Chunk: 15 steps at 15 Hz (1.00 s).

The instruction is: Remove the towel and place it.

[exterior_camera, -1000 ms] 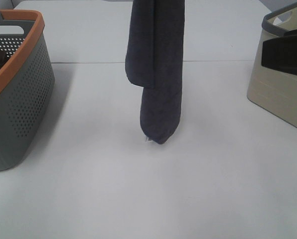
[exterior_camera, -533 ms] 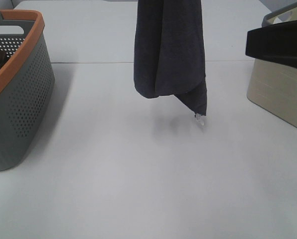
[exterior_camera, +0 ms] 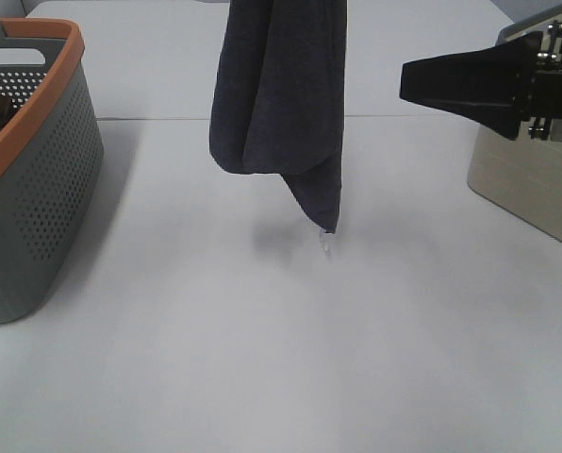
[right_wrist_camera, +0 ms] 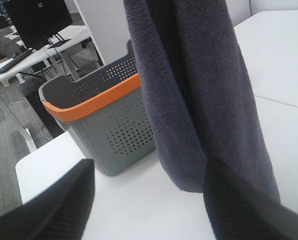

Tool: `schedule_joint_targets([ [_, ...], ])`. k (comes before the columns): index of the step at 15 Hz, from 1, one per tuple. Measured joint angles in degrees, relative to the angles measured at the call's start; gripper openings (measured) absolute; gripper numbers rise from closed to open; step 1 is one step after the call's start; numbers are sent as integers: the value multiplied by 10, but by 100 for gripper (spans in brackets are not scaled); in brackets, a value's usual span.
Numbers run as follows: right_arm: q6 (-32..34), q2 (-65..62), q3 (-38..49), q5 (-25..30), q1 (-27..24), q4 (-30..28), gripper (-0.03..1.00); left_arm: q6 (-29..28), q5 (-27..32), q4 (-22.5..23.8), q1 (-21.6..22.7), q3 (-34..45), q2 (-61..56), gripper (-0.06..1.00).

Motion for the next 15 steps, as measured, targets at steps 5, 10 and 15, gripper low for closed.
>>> schedule_joint_targets([
  [5,-19,90,-69,-5,65,16,56,0,1,-1,0,0,0,0],
  [10,-30,99,-99,-145,132,17,56,0,1,-1,0,0,0,0],
  [15,-76,105,-100,-167,134,17,56,0,1,-1,0,0,0,0],
])
